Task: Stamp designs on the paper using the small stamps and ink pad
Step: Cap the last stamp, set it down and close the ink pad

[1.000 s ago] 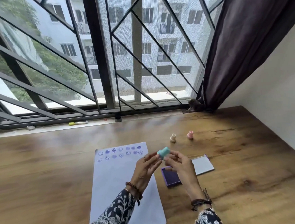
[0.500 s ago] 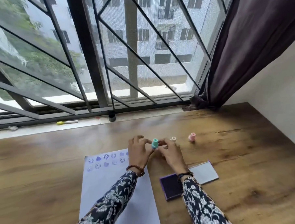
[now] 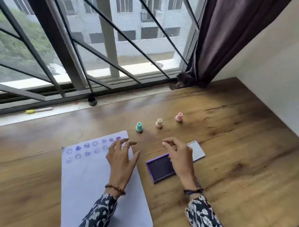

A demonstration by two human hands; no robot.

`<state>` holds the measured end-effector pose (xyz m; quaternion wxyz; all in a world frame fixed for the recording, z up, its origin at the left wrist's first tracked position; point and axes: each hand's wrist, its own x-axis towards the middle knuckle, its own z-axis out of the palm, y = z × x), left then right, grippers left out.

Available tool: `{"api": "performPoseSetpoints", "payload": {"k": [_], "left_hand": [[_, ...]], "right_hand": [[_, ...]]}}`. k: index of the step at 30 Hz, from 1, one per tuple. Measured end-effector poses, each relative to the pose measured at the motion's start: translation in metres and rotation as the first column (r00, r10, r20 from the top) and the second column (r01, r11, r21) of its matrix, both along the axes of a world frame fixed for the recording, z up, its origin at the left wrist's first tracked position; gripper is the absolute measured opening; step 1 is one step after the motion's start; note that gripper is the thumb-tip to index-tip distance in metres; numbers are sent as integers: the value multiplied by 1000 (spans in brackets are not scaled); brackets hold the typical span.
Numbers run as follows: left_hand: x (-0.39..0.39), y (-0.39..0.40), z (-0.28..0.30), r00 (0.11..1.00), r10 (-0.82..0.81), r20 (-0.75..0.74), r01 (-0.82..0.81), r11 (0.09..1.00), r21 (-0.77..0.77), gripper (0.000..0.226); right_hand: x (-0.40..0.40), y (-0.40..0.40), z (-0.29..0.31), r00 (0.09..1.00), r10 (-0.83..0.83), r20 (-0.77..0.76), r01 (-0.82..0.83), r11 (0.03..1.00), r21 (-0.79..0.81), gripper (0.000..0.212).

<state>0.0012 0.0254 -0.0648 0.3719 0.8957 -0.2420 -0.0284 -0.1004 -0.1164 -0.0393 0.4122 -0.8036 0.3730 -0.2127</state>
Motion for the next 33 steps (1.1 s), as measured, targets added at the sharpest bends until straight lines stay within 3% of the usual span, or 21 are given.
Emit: {"api": "performPoseSetpoints", "payload": {"k": [3,6,10,15,24,26,29,31,33], "left_hand": [[-29,12,0,995,-102,-13,103,994,26,43],[-45,14,-5,972,-219,-87,231,959,166,70],[-51,17,-12,965,-248,-89,262,941,216,71],[-55,24,-17,975,-221,-6,215,942,258,69],[-60,32,-20,975,-216,-57,224,937,267,74],[-60,31,-19,974,-220,-59,227,935,273,74],[-60,33,-18,974,-221,-52,226,935,274,74],[-61,33,-19,973,-226,-55,232,932,277,75],[-60,33,-19,970,-234,-72,245,930,275,77]], "right_hand": [[-47,-2,-15,977,-212,3,211,974,79,6],[-72,-7,-27,921,-390,14,383,909,164,2],[-76,-16,-26,881,-466,86,444,875,192,16],[-72,-21,-24,899,-438,23,428,888,167,42],[-73,-19,-21,911,-410,-42,412,897,160,40],[-73,-20,-19,896,-445,-5,435,874,215,41],[-74,-13,-9,882,-438,175,381,881,281,30],[-76,-2,2,895,-380,235,347,922,169,23],[-78,16,11,944,-234,232,249,968,-40,18]]}}
